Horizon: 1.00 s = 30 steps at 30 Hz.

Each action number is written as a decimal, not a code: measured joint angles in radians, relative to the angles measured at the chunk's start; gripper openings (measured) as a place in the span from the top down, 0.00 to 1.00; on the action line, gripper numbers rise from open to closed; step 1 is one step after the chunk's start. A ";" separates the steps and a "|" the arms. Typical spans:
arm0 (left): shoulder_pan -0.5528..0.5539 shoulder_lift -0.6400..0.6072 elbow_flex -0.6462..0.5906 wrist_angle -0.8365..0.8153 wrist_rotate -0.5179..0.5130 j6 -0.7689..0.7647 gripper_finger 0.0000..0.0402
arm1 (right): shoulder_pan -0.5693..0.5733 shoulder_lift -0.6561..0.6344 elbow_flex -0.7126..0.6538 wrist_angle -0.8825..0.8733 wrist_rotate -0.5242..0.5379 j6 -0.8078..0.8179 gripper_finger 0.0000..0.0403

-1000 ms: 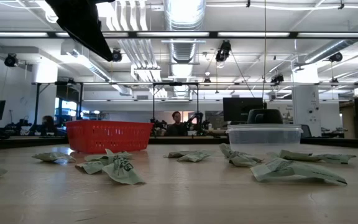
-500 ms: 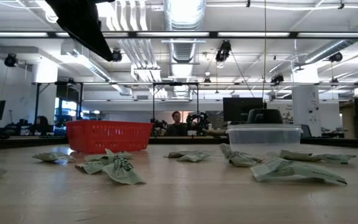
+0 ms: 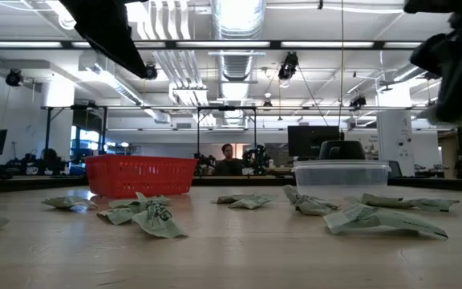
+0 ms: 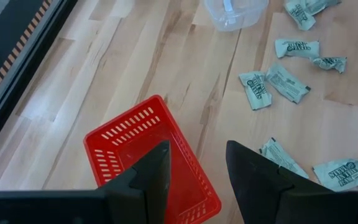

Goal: Pick and place items into bin
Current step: Put the stevia packet into the transparent bin

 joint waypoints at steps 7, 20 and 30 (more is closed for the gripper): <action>0.000 0.000 0.000 0.045 0.000 0.000 0.65 | -0.125 -0.051 0.000 -0.047 0.106 -0.181 0.98; 0.000 0.000 0.000 0.044 0.000 0.000 0.65 | -0.456 -0.048 -0.002 -0.029 0.089 -0.397 0.98; 0.000 0.000 0.000 0.047 -0.001 0.000 0.65 | -0.520 -0.002 -0.002 -0.012 -0.041 -0.476 0.97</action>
